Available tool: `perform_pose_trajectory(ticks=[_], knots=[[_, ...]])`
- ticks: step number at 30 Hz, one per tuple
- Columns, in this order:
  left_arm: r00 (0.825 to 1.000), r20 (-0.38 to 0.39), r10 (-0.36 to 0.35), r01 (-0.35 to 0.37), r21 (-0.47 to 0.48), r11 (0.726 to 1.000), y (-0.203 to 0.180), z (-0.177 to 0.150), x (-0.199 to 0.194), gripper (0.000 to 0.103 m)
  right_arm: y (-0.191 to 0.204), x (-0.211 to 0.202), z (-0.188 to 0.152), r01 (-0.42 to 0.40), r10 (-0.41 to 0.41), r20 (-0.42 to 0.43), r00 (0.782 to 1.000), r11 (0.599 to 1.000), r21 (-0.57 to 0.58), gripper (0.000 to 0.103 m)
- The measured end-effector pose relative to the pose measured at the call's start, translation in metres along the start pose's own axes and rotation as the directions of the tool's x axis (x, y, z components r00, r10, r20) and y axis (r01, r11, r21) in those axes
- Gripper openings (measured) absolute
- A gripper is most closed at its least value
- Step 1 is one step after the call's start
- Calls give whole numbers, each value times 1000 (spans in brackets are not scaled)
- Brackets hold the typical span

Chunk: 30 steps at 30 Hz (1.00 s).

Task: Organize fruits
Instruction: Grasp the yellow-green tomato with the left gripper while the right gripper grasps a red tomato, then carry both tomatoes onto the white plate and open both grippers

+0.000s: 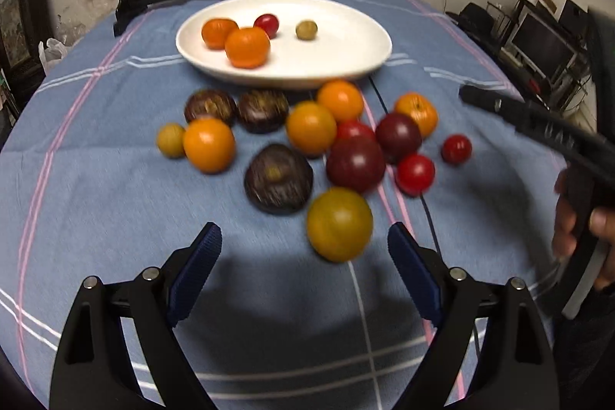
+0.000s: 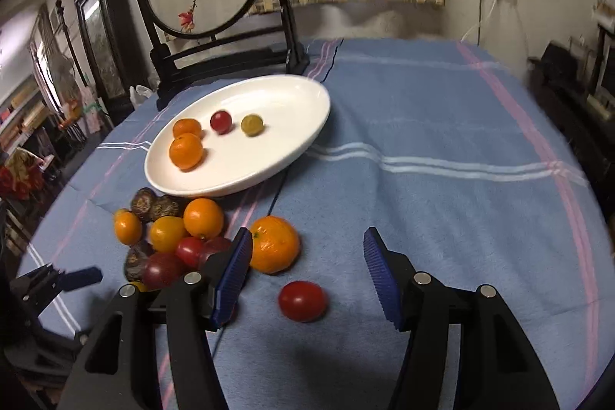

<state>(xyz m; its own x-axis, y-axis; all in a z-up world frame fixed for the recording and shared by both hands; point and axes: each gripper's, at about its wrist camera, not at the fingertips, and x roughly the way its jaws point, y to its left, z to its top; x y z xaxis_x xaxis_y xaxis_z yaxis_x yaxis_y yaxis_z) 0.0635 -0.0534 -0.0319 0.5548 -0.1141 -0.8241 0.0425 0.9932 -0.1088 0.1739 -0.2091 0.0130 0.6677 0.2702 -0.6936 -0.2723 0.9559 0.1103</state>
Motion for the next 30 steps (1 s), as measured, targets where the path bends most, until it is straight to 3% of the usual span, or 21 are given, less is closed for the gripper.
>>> perform_pose_trajectory(ticks=[4,6,7,9,11,14,17,20,23,27,30], knots=[[1000,-23,10,-10,9,1000,-6,-1,10,80,1,-7,0,-13,13,1,1000,1000,-18,61],[999,-43,-5,5,11,1000,-8,1,16,65,1,-7,-1,-30,29,-22,999,999,-37,64],[999,-39,6,-5,21,1000,-10,1,17,64,2,-7,-1,-33,31,-32,999,998,-54,66],[1000,-15,13,-12,60,998,-14,3,17,38,4,-11,-1,-15,12,-31,999,994,-104,74],[1000,-21,6,-4,58,998,-14,5,16,38,5,-13,-4,-3,-1,-31,1000,990,-143,79],[1000,-27,-2,3,58,998,-13,4,14,38,6,-7,-9,10,-23,-67,997,982,-187,79],[999,-30,-14,16,51,999,-10,2,12,38,13,9,-18,65,-98,-119,988,966,-251,79],[999,-29,-24,25,42,999,-8,1,9,38,15,20,-23,63,-107,-153,982,961,-269,78],[999,-28,-38,39,44,998,-8,-2,7,38,14,25,-24,43,-90,-172,981,965,-260,64],[998,-24,-53,54,41,998,-8,-3,4,38,17,34,-28,-10,-43,-205,978,967,-253,33],[998,-12,-60,61,36,998,-5,-3,-1,38,20,35,-28,-18,-33,-201,979,969,-245,32]])
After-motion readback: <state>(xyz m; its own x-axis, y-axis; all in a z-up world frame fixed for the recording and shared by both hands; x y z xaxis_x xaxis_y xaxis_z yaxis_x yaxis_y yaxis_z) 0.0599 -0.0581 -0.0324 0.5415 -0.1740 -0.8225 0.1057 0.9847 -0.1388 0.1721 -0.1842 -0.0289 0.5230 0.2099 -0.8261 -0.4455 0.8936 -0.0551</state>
